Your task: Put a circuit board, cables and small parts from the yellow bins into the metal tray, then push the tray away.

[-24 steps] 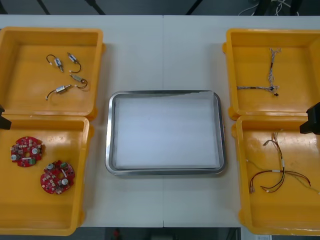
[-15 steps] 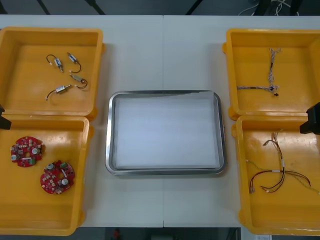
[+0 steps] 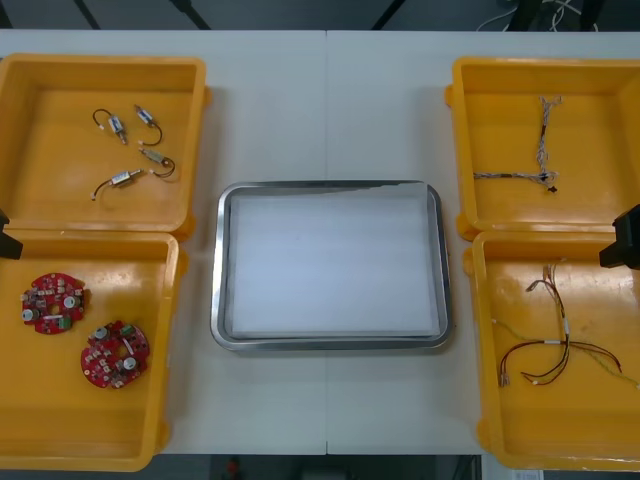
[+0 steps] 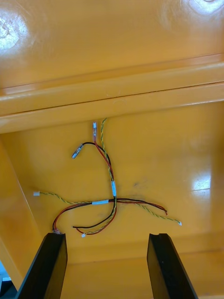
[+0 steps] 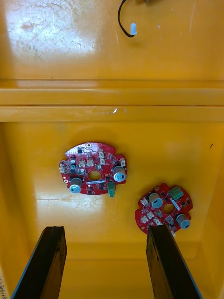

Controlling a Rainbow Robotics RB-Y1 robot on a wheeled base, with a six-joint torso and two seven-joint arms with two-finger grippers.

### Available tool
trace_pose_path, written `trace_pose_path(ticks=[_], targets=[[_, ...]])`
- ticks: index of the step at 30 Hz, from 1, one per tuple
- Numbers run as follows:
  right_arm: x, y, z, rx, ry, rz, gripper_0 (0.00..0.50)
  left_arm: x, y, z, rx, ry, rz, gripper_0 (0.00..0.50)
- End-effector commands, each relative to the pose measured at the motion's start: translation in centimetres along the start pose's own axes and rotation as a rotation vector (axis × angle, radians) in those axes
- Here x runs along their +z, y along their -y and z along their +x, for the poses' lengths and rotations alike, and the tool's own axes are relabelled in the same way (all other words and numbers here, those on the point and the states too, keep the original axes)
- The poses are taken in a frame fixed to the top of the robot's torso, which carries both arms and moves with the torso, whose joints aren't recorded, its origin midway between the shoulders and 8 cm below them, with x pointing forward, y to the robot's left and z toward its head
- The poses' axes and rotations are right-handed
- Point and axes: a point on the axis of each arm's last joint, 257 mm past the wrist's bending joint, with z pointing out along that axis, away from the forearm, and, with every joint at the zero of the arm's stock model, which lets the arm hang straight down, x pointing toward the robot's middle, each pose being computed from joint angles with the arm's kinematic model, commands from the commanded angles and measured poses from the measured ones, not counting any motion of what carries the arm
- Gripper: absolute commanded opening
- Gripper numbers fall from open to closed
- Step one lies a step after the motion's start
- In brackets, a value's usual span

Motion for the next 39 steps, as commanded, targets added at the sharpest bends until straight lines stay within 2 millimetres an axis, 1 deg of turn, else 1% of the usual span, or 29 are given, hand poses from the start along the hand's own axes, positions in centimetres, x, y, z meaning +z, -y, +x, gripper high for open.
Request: trace_pose_path(ticks=[1, 39], targets=[[-1.47, 1.15, -1.11, 0.022, 0.049, 0.033, 0.5, -0.35, -0.62, 0.4, -0.019, -0.01, -0.031, 0.5], [-1.47, 1.15, -1.11, 0.022, 0.049, 0.033, 0.5, -0.35, -0.62, 0.4, -0.019, -0.01, -0.031, 0.5]])
